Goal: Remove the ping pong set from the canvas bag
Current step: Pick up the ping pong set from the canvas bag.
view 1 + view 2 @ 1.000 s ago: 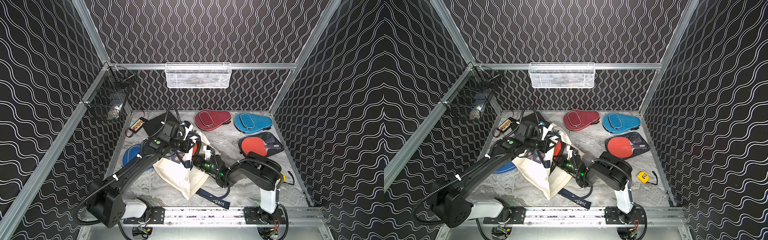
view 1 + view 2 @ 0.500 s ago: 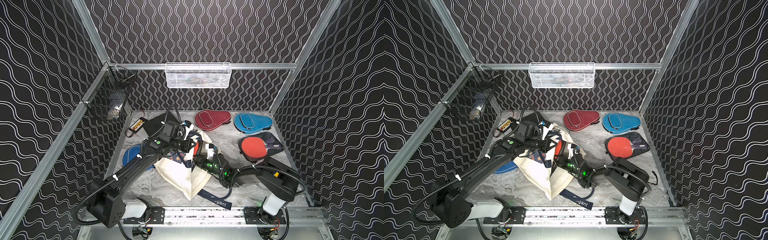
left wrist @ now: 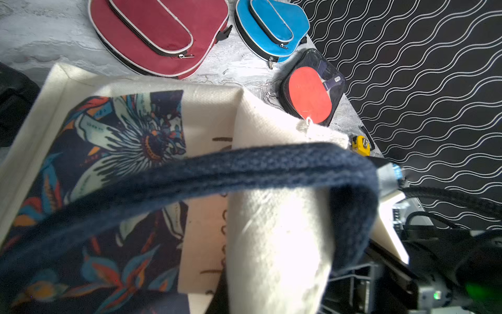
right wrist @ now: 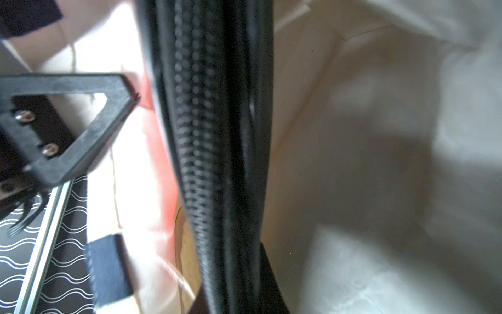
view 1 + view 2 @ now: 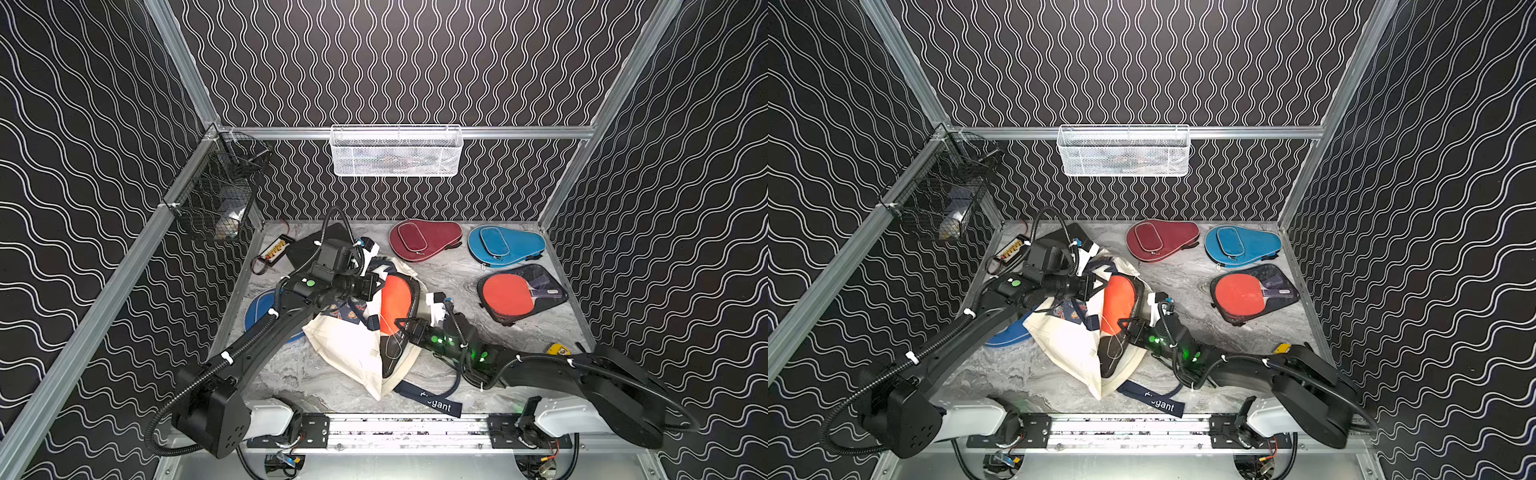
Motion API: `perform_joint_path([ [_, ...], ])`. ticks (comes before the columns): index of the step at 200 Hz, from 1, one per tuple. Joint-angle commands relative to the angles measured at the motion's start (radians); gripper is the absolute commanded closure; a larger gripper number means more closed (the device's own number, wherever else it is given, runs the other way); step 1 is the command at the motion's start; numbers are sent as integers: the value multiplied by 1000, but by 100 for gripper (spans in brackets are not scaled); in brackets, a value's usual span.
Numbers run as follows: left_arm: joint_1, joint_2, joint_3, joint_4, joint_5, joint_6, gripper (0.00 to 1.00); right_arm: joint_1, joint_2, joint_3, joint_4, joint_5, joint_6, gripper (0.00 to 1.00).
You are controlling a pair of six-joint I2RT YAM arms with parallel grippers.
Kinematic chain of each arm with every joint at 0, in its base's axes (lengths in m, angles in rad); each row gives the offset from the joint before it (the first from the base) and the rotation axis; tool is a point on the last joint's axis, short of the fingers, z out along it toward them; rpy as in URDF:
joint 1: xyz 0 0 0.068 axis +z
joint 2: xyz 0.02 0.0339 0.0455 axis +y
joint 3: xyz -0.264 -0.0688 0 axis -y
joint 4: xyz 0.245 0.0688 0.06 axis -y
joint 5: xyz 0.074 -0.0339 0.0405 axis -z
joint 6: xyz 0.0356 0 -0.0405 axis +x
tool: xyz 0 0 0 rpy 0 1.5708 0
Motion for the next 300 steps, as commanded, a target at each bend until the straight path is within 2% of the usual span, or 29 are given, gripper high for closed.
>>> perform_joint_path([
  [1, 7, -8, 9, 17, 3, -8, 100, 0, -85, 7, -106, 56, -27, 100],
  [31, 14, -14, 9, 13, -5, -11, 100, -1, -215, 49, -319, 111, -55, 100],
  [77, 17, -22, 7, 12, -6, -15, 100, -24, -333, 109, -482, 199, -99, 100],
  [139, 16, -18, 11, 0, -17, -13, 100, -170, -397, 247, -615, 109, -159, 100],
  [168, 17, -8, 18, -16, -42, -9, 100, -222, -414, 289, -623, 63, -167, 100],
  [205, 19, 7, 27, -38, -73, -11, 100, -237, -421, 324, -631, 41, -176, 100],
  [261, 28, 19, 30, -46, -79, -18, 100, -254, -468, 334, -579, 139, -219, 100],
  [300, 28, 11, 21, -26, -48, -18, 100, -284, -442, 381, -529, 215, -262, 100],
])
